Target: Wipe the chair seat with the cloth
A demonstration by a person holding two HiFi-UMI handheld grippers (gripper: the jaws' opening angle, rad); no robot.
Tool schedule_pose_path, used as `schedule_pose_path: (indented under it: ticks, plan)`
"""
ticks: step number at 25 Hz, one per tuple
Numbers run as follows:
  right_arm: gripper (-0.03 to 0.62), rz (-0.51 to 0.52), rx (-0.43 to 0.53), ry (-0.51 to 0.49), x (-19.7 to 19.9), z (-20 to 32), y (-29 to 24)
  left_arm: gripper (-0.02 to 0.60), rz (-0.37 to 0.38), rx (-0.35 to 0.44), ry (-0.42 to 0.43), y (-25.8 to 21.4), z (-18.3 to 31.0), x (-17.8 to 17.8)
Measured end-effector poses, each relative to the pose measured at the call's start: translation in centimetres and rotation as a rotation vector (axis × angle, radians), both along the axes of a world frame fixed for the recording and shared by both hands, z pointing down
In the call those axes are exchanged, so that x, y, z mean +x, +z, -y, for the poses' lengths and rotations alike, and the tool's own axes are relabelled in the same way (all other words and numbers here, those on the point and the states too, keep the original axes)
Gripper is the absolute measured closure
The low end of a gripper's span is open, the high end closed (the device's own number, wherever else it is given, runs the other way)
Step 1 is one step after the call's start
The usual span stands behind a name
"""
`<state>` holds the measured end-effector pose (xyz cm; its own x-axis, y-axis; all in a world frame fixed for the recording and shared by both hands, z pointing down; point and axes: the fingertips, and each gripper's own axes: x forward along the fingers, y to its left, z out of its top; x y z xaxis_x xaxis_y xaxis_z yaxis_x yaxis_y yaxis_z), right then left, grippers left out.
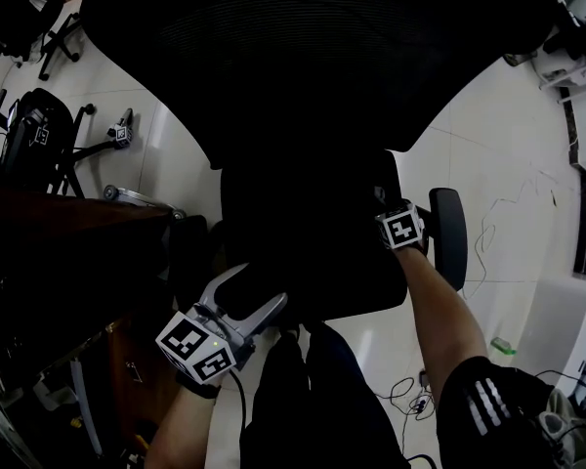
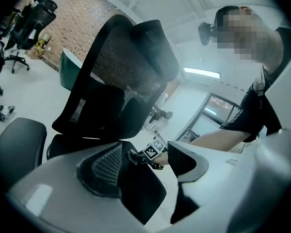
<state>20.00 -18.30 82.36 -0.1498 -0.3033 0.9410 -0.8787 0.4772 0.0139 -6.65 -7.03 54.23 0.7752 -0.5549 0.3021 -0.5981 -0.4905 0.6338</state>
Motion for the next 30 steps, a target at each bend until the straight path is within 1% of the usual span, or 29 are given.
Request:
schedule_pose_path:
  ticks: [2,4,5,7,10,12,14,16,18,20,24,27,30]
  plan:
    - [0.540,0.003,0.000,0.016,0.1,0.0,-0.1,0.264,-0.002,0.002,-0.006,-0.2,-0.1,-0.4]
    - [0.540,0.049,0.029,0.018,-1.7,0.5,-1.0,0.264,-0.001,0.004,-0.017,-0.3,-0.4,-1.1]
    - [0.540,0.093,0.048,0.007,-3.7,0.7,-1.7,0.264,0.000,0.003,-0.025,-0.2,-0.6,-1.7]
    - [0.540,0.198,0.053,-0.046,-9.3,0.2,-2.7,0.264,0.005,-0.005,-0.044,0.0,-1.0,-2.9]
    - [0.540,0.300,0.030,-0.175,-18.4,-2.3,-2.7,0.264,0.019,-0.020,-0.071,0.3,-1.8,-4.5]
    - [0.540,0.331,0.015,-0.264,-24.0,-4.1,-2.5,0.264,0.030,-0.025,-0.084,0.5,-2.4,-5.5]
    - [0.540,0.362,-0.007,-0.332,-28.8,-5.9,-2.3,0.264,0.040,-0.029,-0.093,0.8,-2.8,-6.4]
    - [0.540,0.382,-0.027,-0.390,-32.4,-7.6,-2.1,0.264,0.046,-0.032,-0.101,1.0,-3.2,-7.1]
    - [0.540,0.381,-0.039,-0.448,-34.6,-8.9,-1.6,0.264,0.048,-0.034,-0.108,1.2,-3.4,-7.5]
    - [0.540,0.375,-0.042,-0.478,-35.7,-9.9,-1.0,0.264,0.048,-0.038,-0.113,1.5,-3.6,-7.7]
    - [0.540,0.398,-0.040,-0.457,-35.5,-10.4,-0.8,0.262,0.047,-0.047,-0.109,2.1,-3.8,-7.5]
    - [0.540,0.361,-0.048,-0.483,-33.1,-11.2,-0.2,0.262,0.045,-0.052,-0.095,2.1,-3.7,-6.8]
    - [0.541,0.297,-0.056,-0.482,-28.6,-11.7,0.9,0.262,0.038,-0.048,-0.071,1.8,-3.3,-5.5]
